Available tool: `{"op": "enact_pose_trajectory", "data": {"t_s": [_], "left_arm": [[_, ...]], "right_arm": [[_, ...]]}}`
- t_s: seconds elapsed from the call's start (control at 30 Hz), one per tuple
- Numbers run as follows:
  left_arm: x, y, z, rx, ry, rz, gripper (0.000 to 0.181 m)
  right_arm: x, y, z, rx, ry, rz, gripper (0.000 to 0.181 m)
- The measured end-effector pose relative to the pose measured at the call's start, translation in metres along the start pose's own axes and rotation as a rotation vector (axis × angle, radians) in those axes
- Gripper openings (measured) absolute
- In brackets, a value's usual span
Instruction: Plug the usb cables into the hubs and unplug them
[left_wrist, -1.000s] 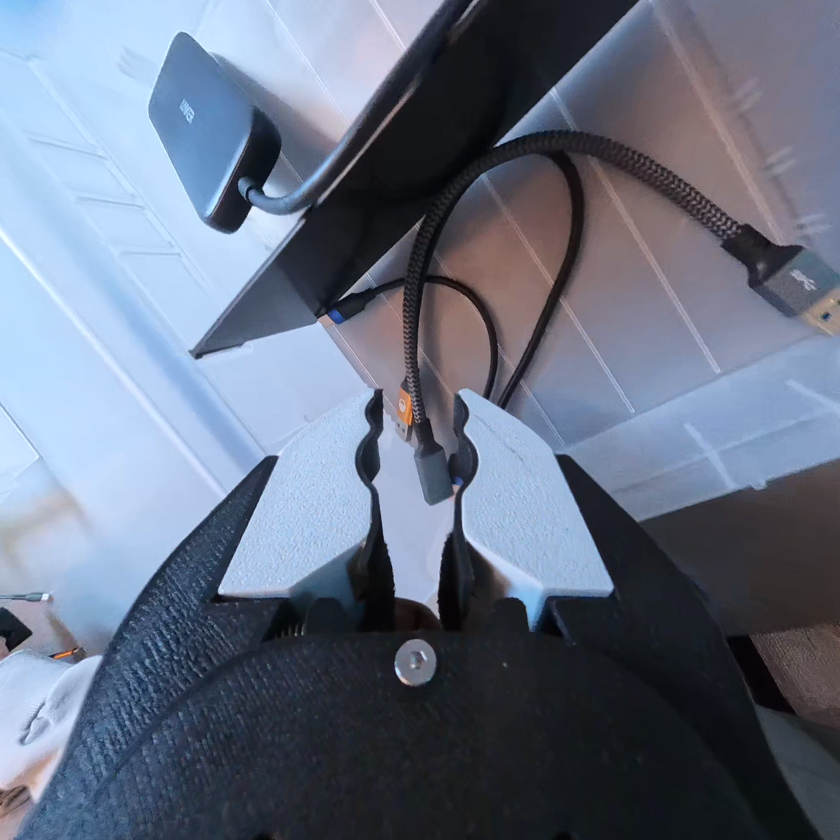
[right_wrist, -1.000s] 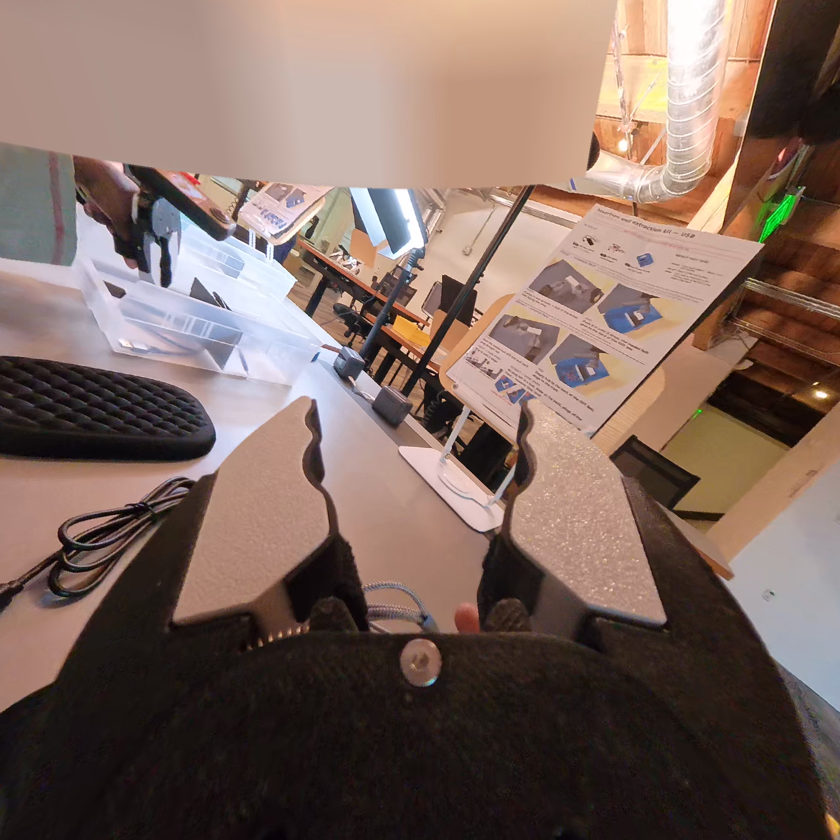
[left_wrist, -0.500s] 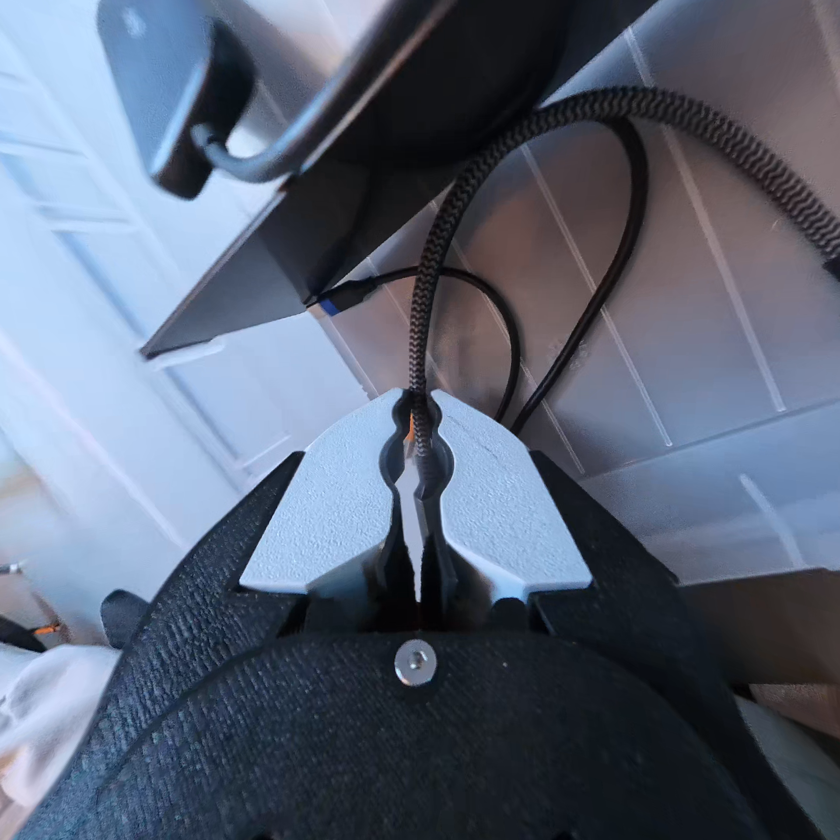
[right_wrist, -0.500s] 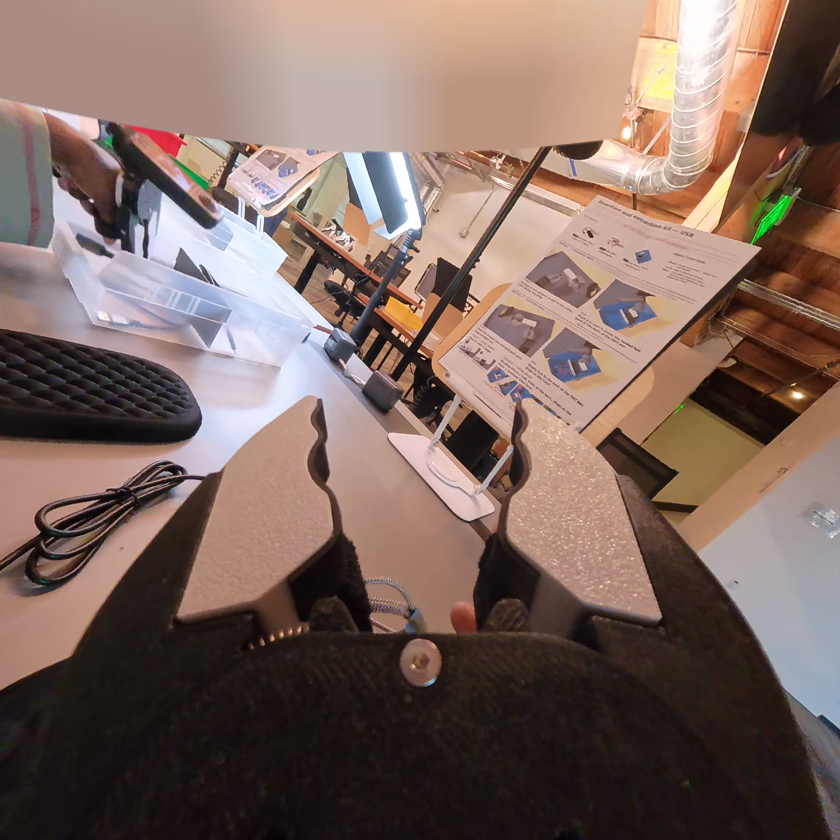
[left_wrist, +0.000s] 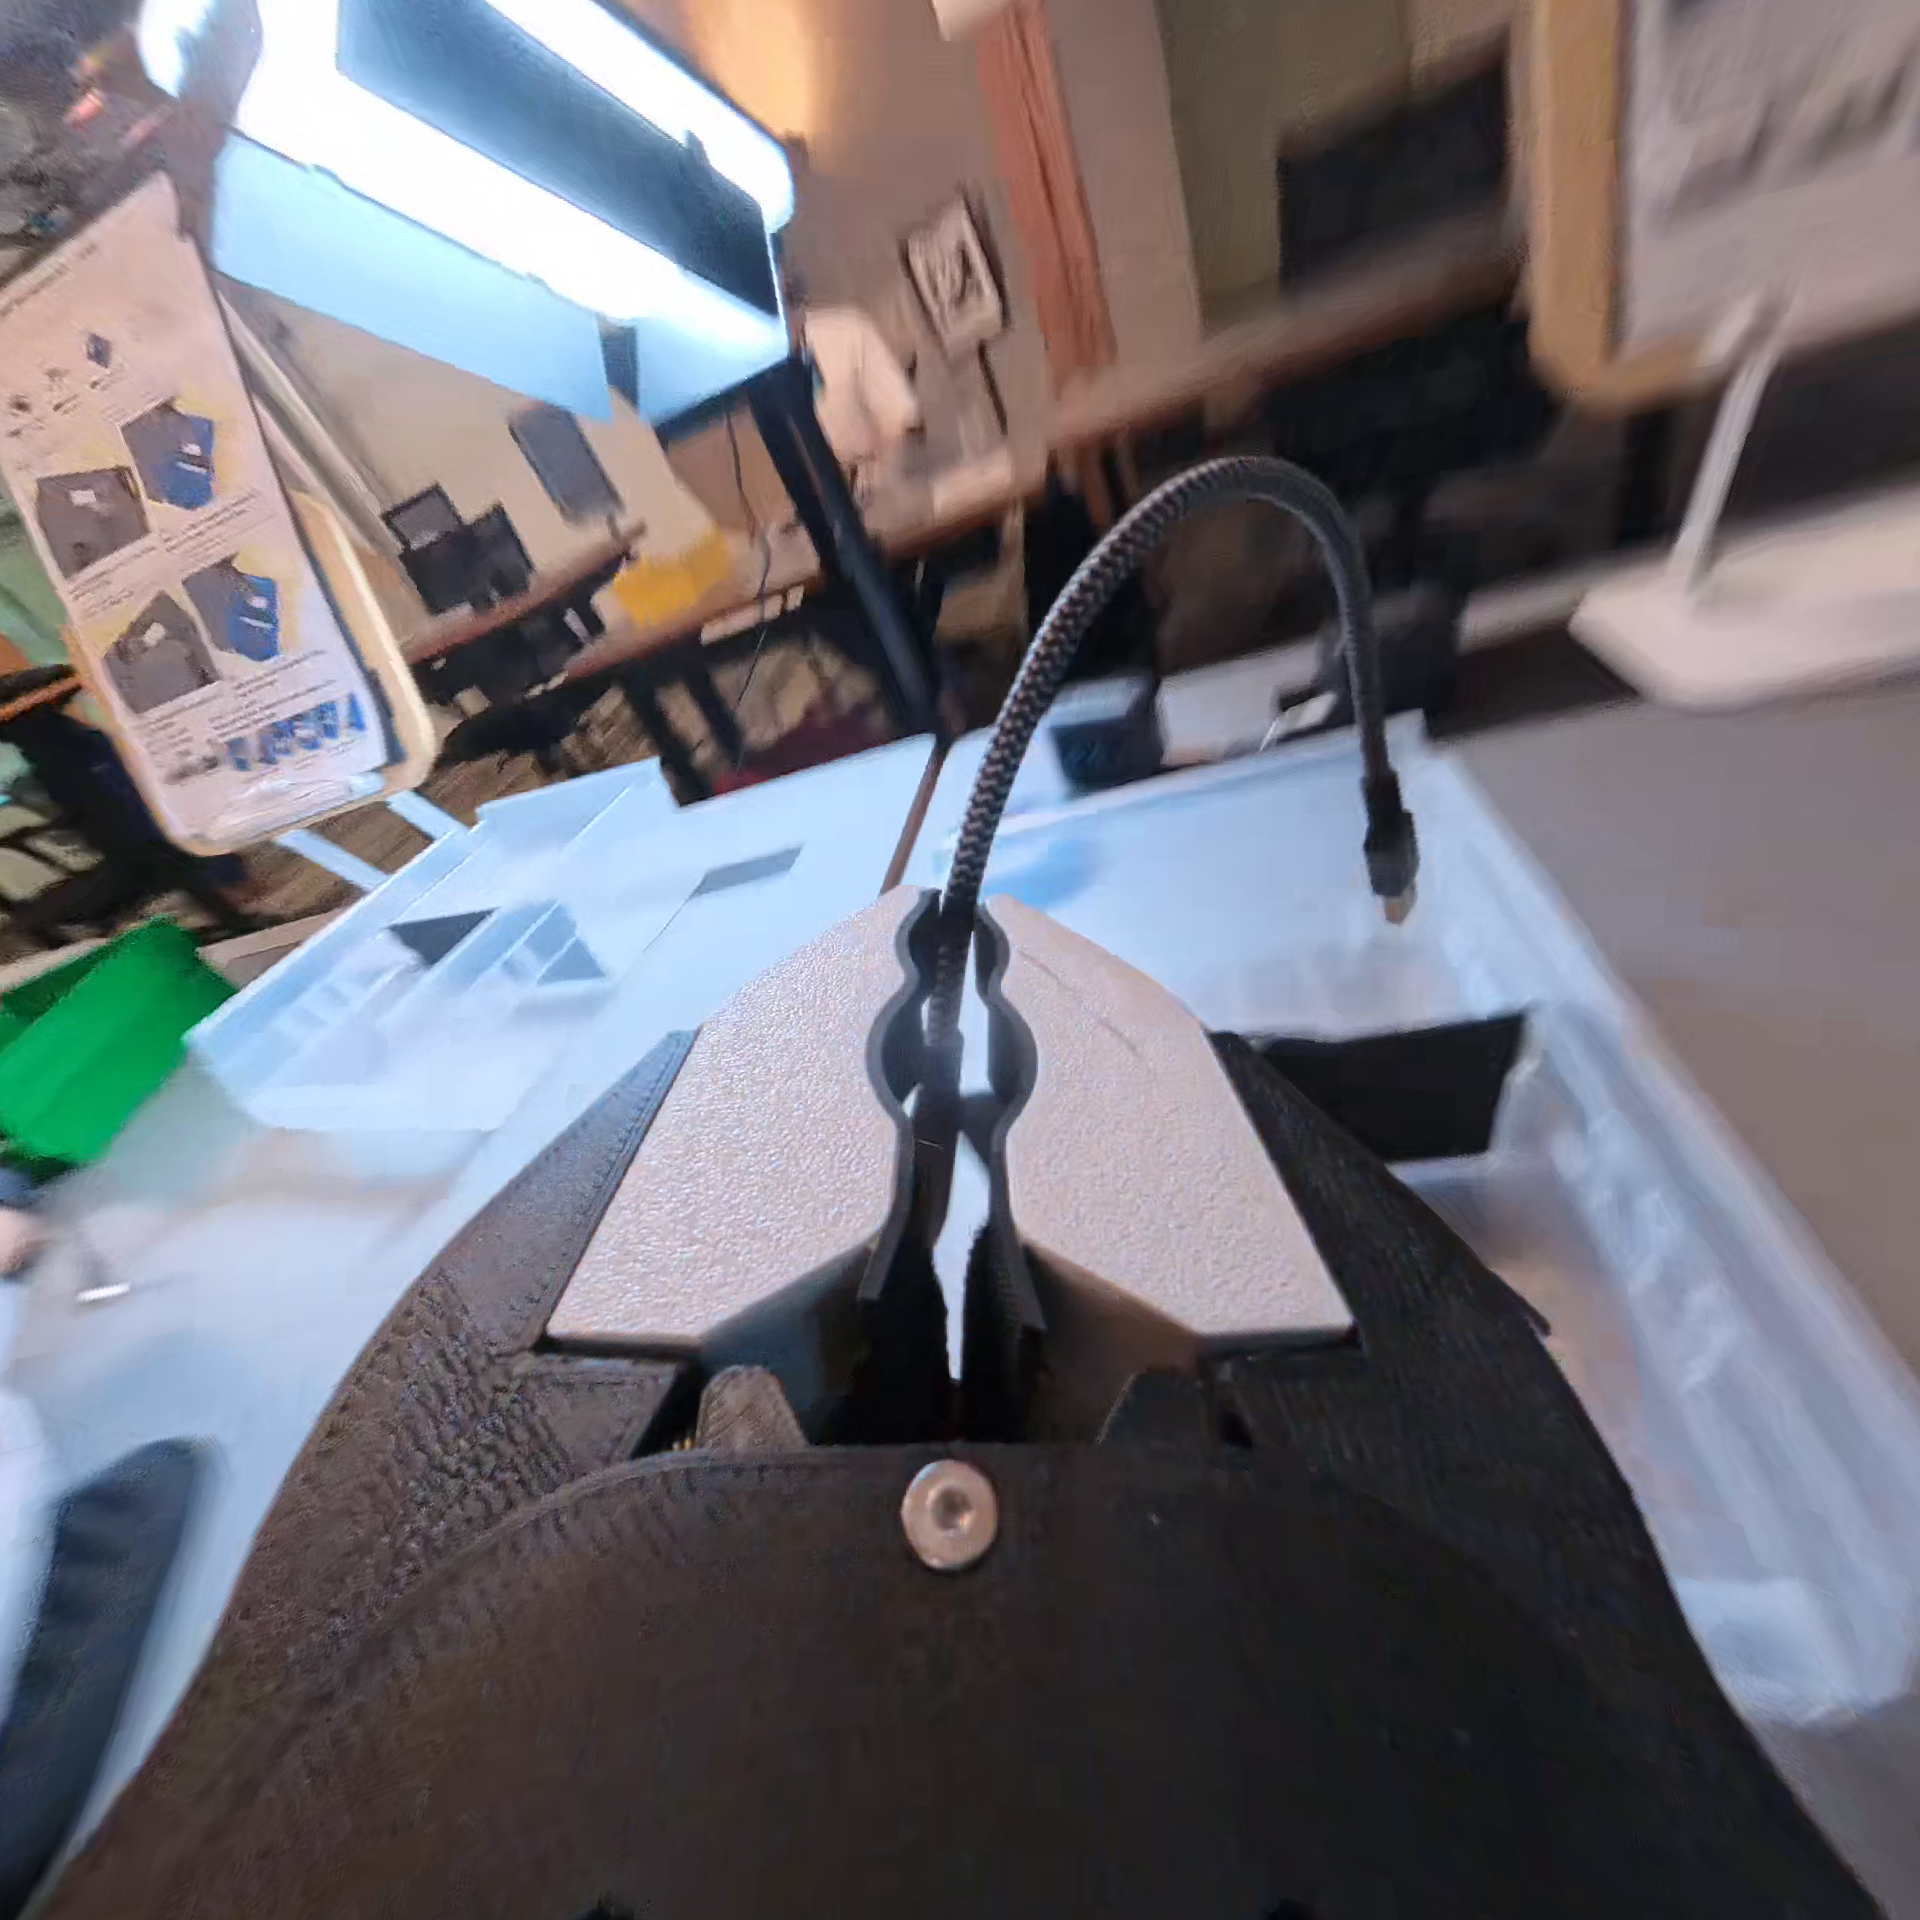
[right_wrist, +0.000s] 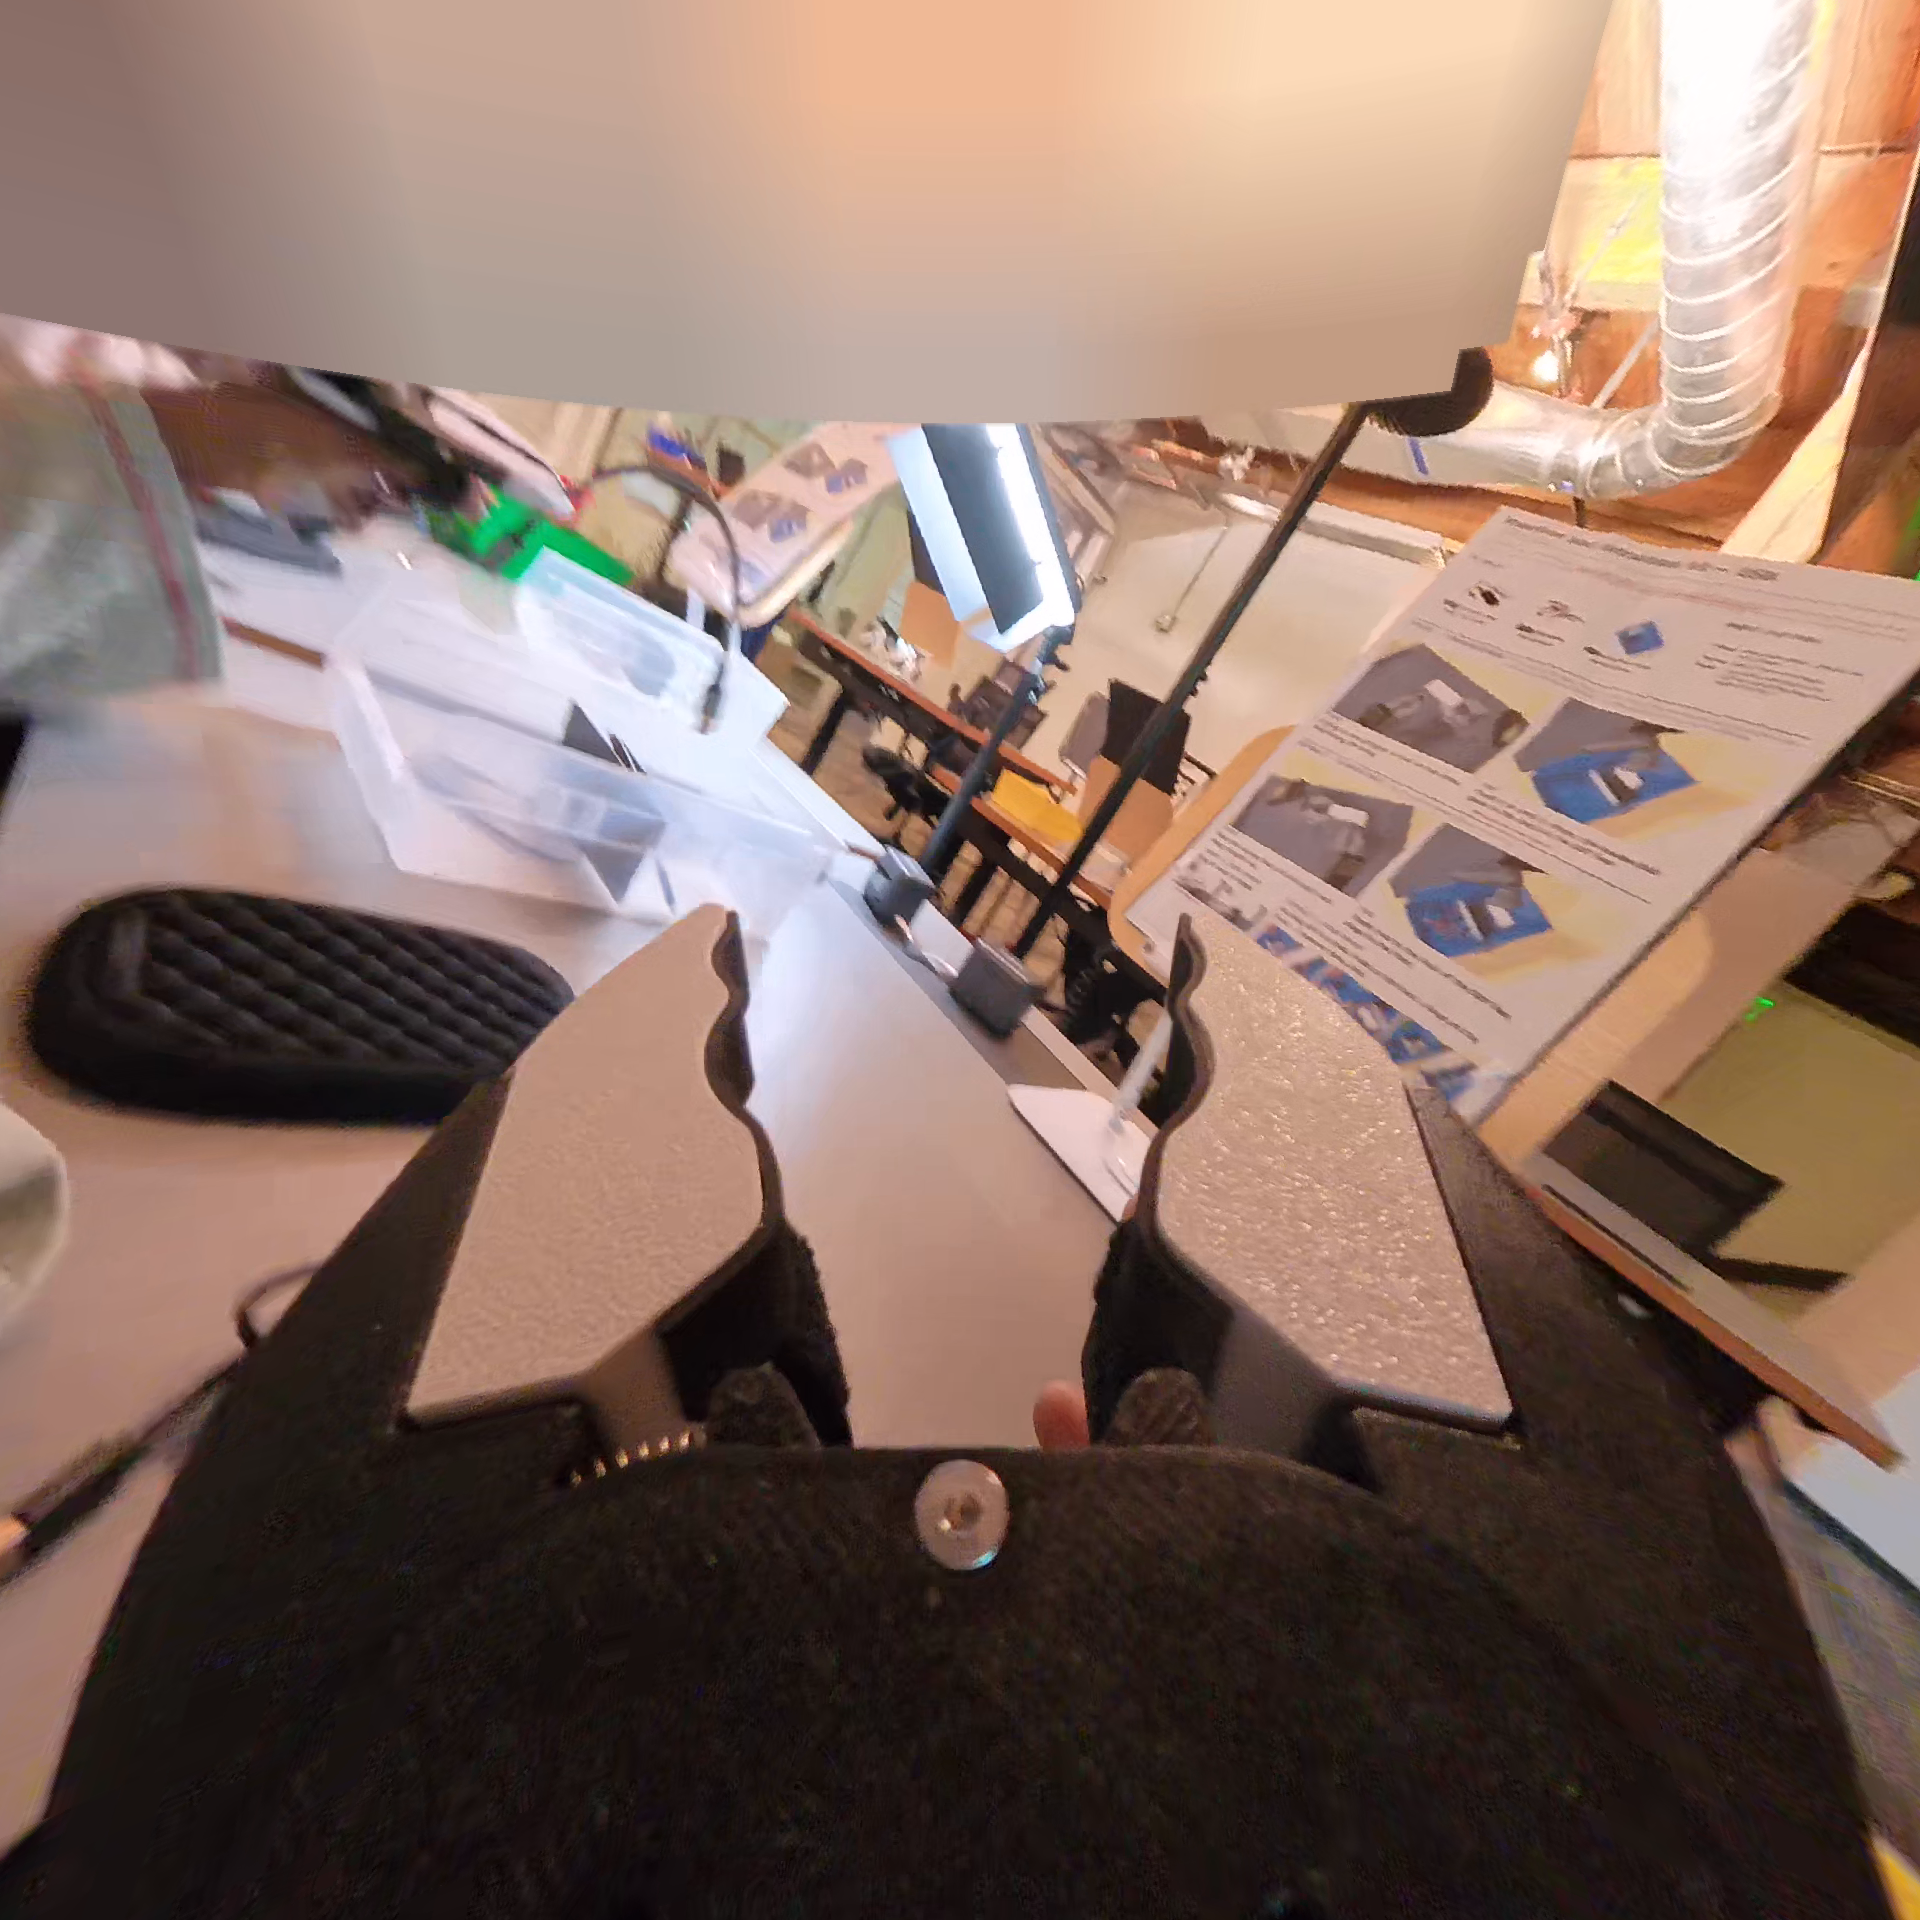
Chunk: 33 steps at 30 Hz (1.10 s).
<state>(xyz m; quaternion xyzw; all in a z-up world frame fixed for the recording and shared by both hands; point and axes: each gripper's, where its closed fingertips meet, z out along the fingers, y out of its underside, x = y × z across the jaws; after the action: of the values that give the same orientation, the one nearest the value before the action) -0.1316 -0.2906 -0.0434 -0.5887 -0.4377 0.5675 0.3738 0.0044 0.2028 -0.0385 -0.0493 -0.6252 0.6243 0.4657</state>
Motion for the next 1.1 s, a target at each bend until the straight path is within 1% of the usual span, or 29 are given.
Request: {"op": "enact_pose_trajectory", "data": {"t_s": [0.07, 0.13, 0.17, 0.23, 0.3, 0.37, 0.4, 0.43, 0.5, 0.6, 0.7, 0.77, 0.83, 0.97, 1.1], "left_arm": [[0.014, -0.015, -0.010, 0.170, 0.043, -0.180, 0.006], [0.035, -0.029, -0.021, 0.288, 0.129, -0.368, 0.006], [0.047, -0.034, -0.025, 0.323, 0.172, -0.444, 0.005], [0.073, -0.044, -0.032, 0.363, 0.239, -0.541, 0.006], [0.105, -0.052, -0.038, 0.386, 0.323, -0.620, 0.006], [0.141, -0.057, -0.043, 0.383, 0.454, -0.717, 0.006], [0.158, -0.058, -0.046, 0.370, 0.510, -0.761, 0.006], [0.174, -0.059, -0.047, 0.358, 0.561, -0.797, 0.006], [0.201, -0.064, -0.049, 0.329, 0.666, -0.858, 0.006], [0.231, -0.063, -0.049, 0.277, 0.756, -0.916, 0.006], [0.252, -0.058, -0.048, 0.233, 0.819, -0.965, 0.006], [0.262, -0.056, -0.048, 0.206, 0.863, -1.009, 0.006], [0.270, -0.055, -0.049, 0.187, 0.897, -1.034, 0.006], [0.277, -0.053, -0.049, 0.160, 0.933, -1.054, 0.006], [0.279, -0.050, -0.047, 0.147, 0.933, -1.043, 0.006]], "right_arm": [[-0.009, -0.008, 0.009, 0.066, -0.032, 0.058, 0.076], [-0.017, -0.011, 0.021, 0.101, -0.045, 0.100, 0.076], [-0.022, -0.012, 0.028, 0.115, -0.043, 0.115, 0.077], [-0.034, -0.012, 0.047, 0.142, -0.014, 0.128, 0.083], [-0.042, -0.014, 0.065, 0.175, 0.078, 0.090, 0.083], [-0.048, -0.018, 0.077, 0.225, 0.198, 0.014, 0.078], [-0.053, -0.021, 0.082, 0.246, 0.234, -0.023, 0.076], [-0.059, -0.021, 0.088, 0.248, 0.249, -0.066, 0.075], [-0.068, -0.017, 0.097, 0.202, 0.261, -0.187, 0.074], [-0.065, -0.019, 0.098, 0.167, 0.307, -0.321, 0.064], [-0.059, -0.024, 0.095, 0.156, 0.358, -0.359, 0.054], [-0.057, -0.020, 0.099, 0.115, 0.358, -0.377, 0.047], [-0.055, -0.013, 0.103, 0.082, 0.344, -0.368, 0.045], [-0.055, -0.006, 0.105, 0.092, 0.293, -0.295, 0.038], [-0.056, -0.009, 0.105, 0.096, 0.285, -0.321, 0.030]]}}
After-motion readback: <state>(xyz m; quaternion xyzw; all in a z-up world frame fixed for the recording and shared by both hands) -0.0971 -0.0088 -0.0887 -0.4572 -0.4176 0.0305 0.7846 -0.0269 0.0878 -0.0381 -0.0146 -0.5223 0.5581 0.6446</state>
